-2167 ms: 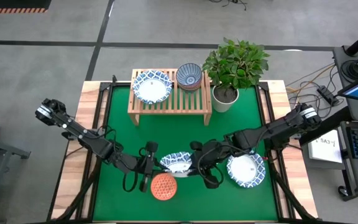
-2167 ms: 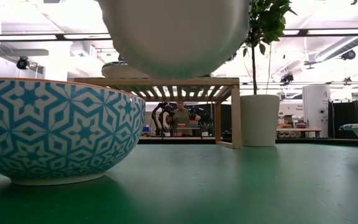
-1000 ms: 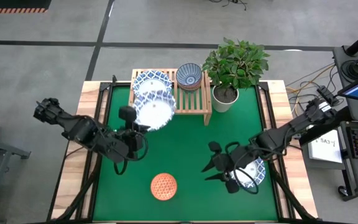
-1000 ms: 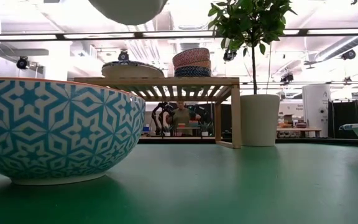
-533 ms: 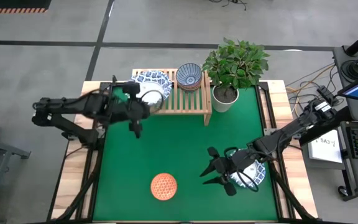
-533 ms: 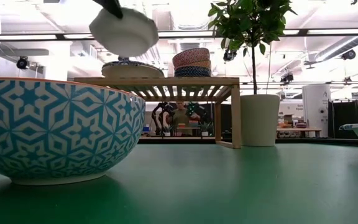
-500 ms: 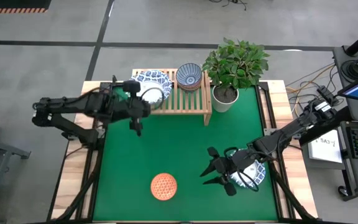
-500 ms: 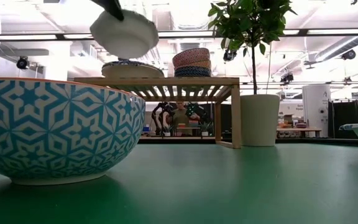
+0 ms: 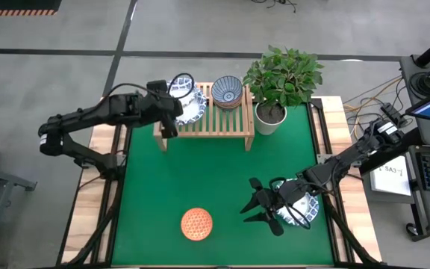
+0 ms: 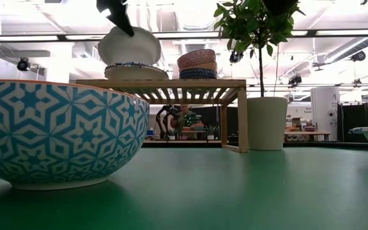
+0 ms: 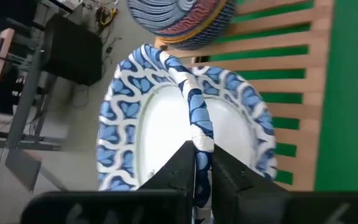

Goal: Place and stack bowls onto a shelf
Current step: Stack the big white bowl on the big white bowl on the shelf, then stack the small orange bowl on the small blue bowl on the shelf

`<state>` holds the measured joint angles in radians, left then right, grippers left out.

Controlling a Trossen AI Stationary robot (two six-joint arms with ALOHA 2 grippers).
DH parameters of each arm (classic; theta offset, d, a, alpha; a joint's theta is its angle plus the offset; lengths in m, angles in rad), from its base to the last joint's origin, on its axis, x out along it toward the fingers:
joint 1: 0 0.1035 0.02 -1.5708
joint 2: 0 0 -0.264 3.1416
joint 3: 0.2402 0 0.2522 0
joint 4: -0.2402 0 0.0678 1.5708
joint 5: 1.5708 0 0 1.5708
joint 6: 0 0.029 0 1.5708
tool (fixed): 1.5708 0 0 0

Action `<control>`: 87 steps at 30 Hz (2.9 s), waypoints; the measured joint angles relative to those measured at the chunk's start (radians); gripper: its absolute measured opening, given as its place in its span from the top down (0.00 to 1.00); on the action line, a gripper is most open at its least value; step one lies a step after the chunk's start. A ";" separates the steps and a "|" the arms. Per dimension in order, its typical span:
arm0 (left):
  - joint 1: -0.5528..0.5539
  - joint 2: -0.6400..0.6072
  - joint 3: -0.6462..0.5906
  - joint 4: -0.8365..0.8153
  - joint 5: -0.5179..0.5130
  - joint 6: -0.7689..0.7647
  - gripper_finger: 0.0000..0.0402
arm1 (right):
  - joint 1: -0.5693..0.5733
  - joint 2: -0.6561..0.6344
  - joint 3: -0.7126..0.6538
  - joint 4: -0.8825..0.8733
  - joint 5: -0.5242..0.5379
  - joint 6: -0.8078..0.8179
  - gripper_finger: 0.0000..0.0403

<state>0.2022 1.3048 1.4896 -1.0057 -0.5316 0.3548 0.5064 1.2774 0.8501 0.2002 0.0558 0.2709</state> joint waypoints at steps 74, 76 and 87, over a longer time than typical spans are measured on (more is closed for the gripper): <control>-0.736 0.222 -0.458 0.466 0.204 -0.753 0.50 | 0.080 0.149 -0.001 0.187 0.326 -0.201 0.69; -0.736 0.255 -0.458 0.479 0.205 -0.768 0.50 | 0.062 0.148 -0.001 0.207 0.278 -0.236 0.70; -0.735 0.367 -0.458 0.514 0.255 -0.890 0.55 | -0.012 0.146 -0.013 0.197 0.072 -0.269 0.70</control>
<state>-0.5331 1.6719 1.0317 -0.4919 -0.2767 -0.5356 0.4946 1.4232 0.8367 0.3973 0.1281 0.0017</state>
